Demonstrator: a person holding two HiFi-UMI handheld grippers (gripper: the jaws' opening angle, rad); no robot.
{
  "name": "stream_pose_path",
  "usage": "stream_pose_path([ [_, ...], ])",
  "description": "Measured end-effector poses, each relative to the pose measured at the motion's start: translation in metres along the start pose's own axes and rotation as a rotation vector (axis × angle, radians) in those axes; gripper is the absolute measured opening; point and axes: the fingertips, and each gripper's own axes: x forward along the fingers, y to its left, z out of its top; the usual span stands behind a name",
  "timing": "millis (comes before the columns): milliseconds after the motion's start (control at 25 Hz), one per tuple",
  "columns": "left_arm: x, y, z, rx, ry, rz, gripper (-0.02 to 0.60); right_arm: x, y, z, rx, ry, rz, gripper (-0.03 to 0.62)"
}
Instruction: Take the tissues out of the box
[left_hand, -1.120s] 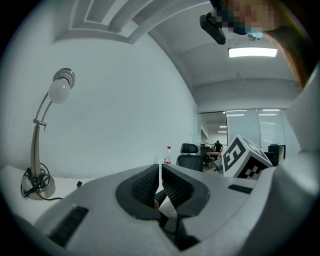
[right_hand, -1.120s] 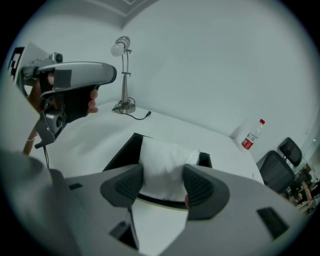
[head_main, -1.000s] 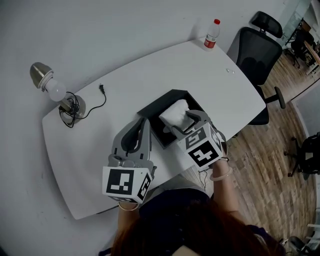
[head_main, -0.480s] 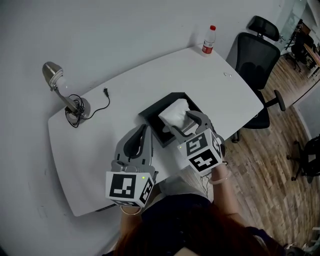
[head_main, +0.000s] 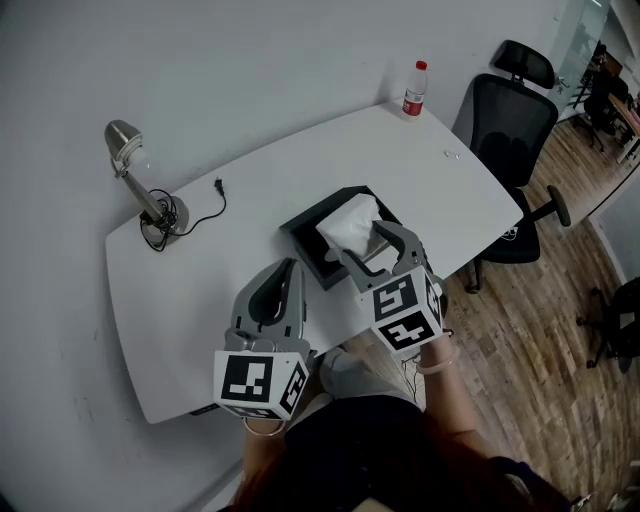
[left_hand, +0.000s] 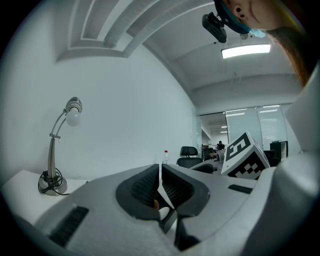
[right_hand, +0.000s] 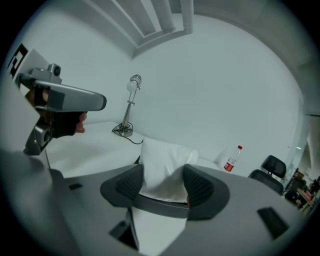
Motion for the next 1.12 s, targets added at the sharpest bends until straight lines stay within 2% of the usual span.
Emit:
stream_pose_path([
  [720,-0.05,-0.035,0.005,-0.002,-0.035,0.015,0.026,-0.058,0.015,0.015,-0.03,-0.126,-0.061,0.267],
  [1120,-0.07,-0.055,0.009,-0.005,-0.062,0.021,0.026,-0.089,0.022,0.02,-0.049,-0.178,-0.068,0.268],
])
